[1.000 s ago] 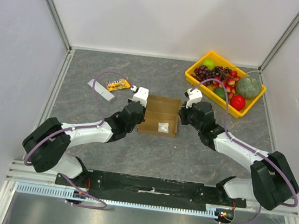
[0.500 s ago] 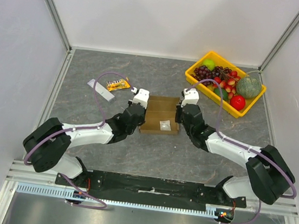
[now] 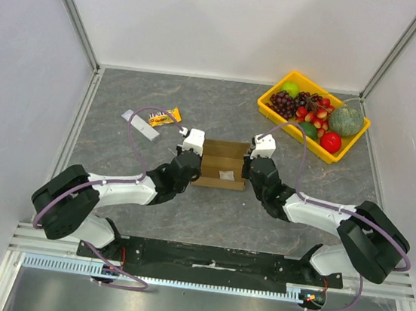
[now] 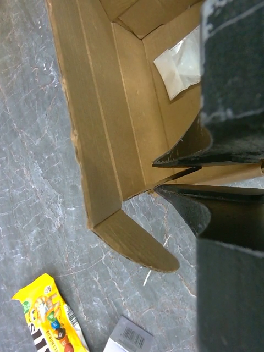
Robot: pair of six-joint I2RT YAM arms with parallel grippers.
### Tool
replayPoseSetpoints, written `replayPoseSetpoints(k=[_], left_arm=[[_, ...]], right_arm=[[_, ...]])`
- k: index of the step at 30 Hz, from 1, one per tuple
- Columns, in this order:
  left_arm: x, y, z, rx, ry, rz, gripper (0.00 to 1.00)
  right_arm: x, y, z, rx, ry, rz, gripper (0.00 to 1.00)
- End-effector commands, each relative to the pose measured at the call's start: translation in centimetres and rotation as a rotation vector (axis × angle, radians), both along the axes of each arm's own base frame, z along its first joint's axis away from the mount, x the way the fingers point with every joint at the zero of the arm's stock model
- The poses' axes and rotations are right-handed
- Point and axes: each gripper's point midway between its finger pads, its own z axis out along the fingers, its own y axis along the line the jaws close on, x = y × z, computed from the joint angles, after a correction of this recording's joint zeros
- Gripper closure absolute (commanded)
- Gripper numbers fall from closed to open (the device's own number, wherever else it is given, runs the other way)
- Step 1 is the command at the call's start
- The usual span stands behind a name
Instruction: Fold the paper box
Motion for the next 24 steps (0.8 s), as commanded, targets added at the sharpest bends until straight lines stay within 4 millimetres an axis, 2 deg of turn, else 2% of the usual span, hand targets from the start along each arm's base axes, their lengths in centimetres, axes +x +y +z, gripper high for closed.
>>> replayPoseSetpoints(k=[1,5,12,17,19,24], left_arm=[[-0.9,-2.1,1.1,-0.135,-0.023,-0.035,0.78],[-1.3,-2.1,0.9,-0.137,-0.026,-0.027,0.78],[-1.7,-2.1,0.9,-0.135,-0.031,-0.023,0.79],[-2.0,-1.6,0.5,-0.123,-0.033,-0.004,0.84],[-2.1,-1.4,0.3,-0.118,-0.034,0.001,0.89],[-2.5,-0.7,-0.2,-0.099,-0.037,0.023,0.98]], right_arm=[[-0.5,2.0,2.9,0.154,-0.096,0.047,1.0],[-1.1,1.5,2.5,0.166,-0.107,0.039,1.0],[-1.5,1.5,2.8,0.17,-0.132,0.045,1.0],[-2.0,1.5,2.2,0.156,-0.122,0.061,0.98],[-2.2,1.5,2.2,0.158,-0.119,0.071,0.94],[-2.9,1.3,2.6,0.156,-0.123,0.098,0.73]])
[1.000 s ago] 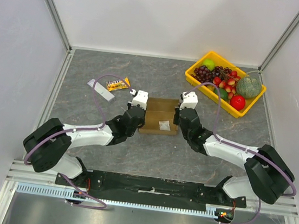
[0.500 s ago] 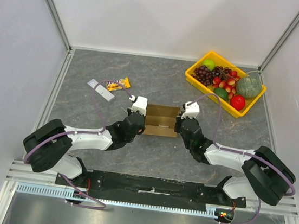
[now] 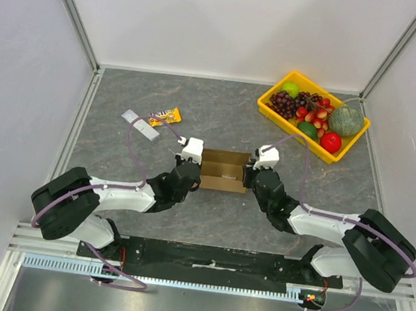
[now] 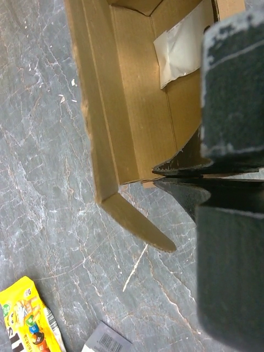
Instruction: Fold the paper box
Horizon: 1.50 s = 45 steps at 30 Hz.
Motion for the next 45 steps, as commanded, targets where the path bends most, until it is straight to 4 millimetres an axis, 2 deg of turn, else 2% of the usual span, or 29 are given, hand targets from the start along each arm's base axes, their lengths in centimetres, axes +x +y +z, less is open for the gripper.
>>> replayPoseSetpoints(k=[1,4,7,12,18,20,25,29,33,36,42,45], left_arm=[[-0.5,-0.7,1.0,-0.08,-0.032,0.007,0.98],[-0.7,-0.5,1.0,-0.08,-0.041,0.01,0.98],[-1.0,-0.1,0.4,-0.069,-0.048,0.024,0.98],[-1.7,0.5,-0.5,-0.068,-0.061,0.051,0.98],[-2.6,1.0,-1.5,-0.052,-0.082,0.081,0.98],[-2.9,1.2,-1.6,-0.054,-0.094,0.091,0.98],[-3.8,1.3,-1.8,-0.062,-0.117,0.105,0.98],[-4.6,1.0,-2.0,-0.053,-0.128,0.115,0.98],[-5.3,0.7,-1.8,-0.04,-0.15,0.127,0.81],[-5.9,0.4,-1.7,-0.042,-0.159,0.122,0.76],[-7.1,-0.1,-1.8,-0.065,-0.138,0.109,0.66],[-7.8,-0.3,-2.0,-0.079,-0.115,0.101,0.59]], right_arm=[[-0.6,1.7,3.7,0.106,-0.076,0.073,0.7],[-1.2,1.7,4.4,0.113,-0.081,0.1,0.62],[-1.9,1.8,5.3,0.128,-0.086,0.138,0.5],[-3.3,1.6,6.2,0.139,-0.082,0.192,0.4],[-4.7,0.6,9.3,0.181,-0.128,0.222,0.36],[-4.7,0.3,10.6,0.184,-0.137,0.21,0.36],[-4.3,0.4,12.2,0.165,-0.128,0.191,0.35],[-3.2,2.2,11.6,0.126,-0.077,0.217,0.34],[-2.2,4.9,9.0,0.069,0.028,0.261,0.34],[-1.8,6.7,7.3,0.068,0.08,0.302,0.34],[-2.3,8.7,4.7,0.08,0.154,0.376,0.41],[-2.6,8.7,3.8,0.077,0.176,0.387,0.46]])
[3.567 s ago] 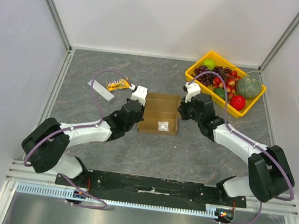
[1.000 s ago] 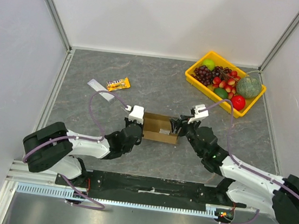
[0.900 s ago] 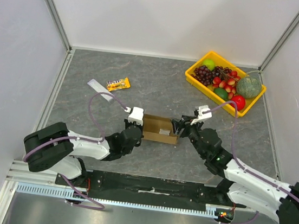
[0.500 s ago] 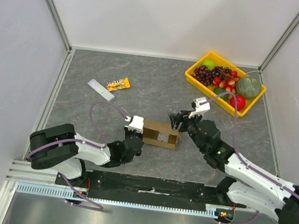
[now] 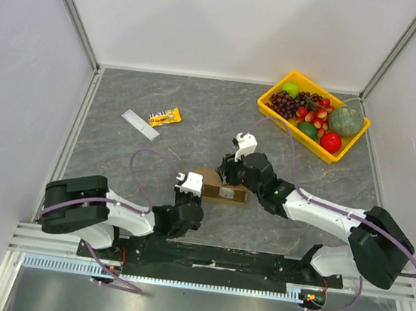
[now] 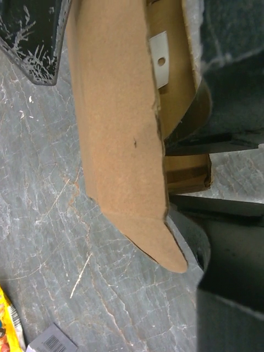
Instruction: Fold the paper box
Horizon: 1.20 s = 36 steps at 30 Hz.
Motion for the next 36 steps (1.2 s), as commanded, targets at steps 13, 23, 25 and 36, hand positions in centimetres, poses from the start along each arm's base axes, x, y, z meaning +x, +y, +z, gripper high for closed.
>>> replayPoseSetpoints(k=[13,23,25,36], left_arm=[[-4.0,0.0,1.0,-0.173,0.12,-0.005,0.22],[-7.0,-1.9,2.9,-0.271,0.218,-0.188,0.11],[-8.0,-2.2,3.0,-0.283,0.255,-0.225,0.1],[-15.9,-5.2,4.7,-0.269,0.398,-0.49,0.11]], right_arm=[[-0.7,0.8,0.4,0.051,0.003,0.041,0.52],[-0.7,0.3,0.9,0.051,-0.018,0.03,0.52],[-0.7,0.1,0.7,0.04,-0.018,0.026,0.51],[-1.0,-0.8,0.3,0.003,-0.047,0.033,0.5]])
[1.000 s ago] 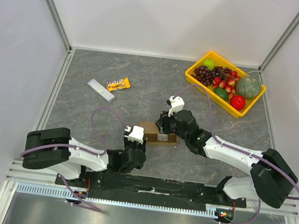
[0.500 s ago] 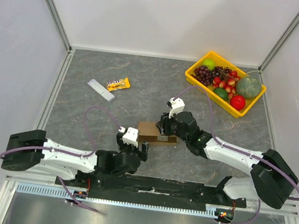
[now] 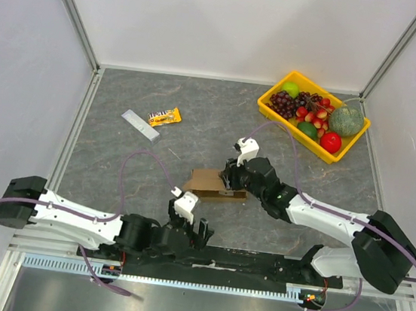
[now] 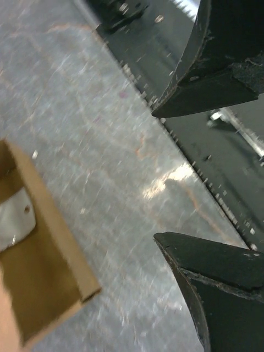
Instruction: Fold the paper box
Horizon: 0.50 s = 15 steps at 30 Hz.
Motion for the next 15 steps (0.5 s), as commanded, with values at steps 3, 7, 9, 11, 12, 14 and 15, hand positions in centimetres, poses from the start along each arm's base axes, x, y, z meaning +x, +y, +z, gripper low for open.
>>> replayPoseSetpoints(k=[3,7,9,11,12,14,15], left_arm=[[-5.8,-3.8,4.8,-0.095,0.02,-0.198,0.12],[-6.9,-4.2,8.6,-0.182,0.0,-0.206,0.13],[-5.8,-3.3,10.7,-0.251,-0.026,-0.15,0.16],[-4.0,-1.6,12.9,-0.335,-0.058,-0.06,0.2],[-3.1,-0.6,13.6,-0.362,-0.085,-0.018,0.22],[-1.0,1.7,15.2,-0.4,-0.162,0.069,0.26],[0.0,2.7,15.7,-0.395,-0.194,0.108,0.3]], right_arm=[[-0.1,-0.7,0.8,-0.011,-0.071,0.011,0.49],[-0.6,-1.3,0.2,-0.02,-0.077,0.019,0.48],[-0.8,-1.4,0.2,-0.011,-0.085,0.023,0.48],[-1.1,-1.6,0.0,-0.006,-0.086,0.026,0.48],[-1.2,-1.7,-0.1,-0.006,-0.085,0.027,0.48],[-1.4,-1.8,-0.5,-0.011,-0.079,0.033,0.48],[-1.5,-1.8,-0.7,-0.013,-0.073,0.037,0.48]])
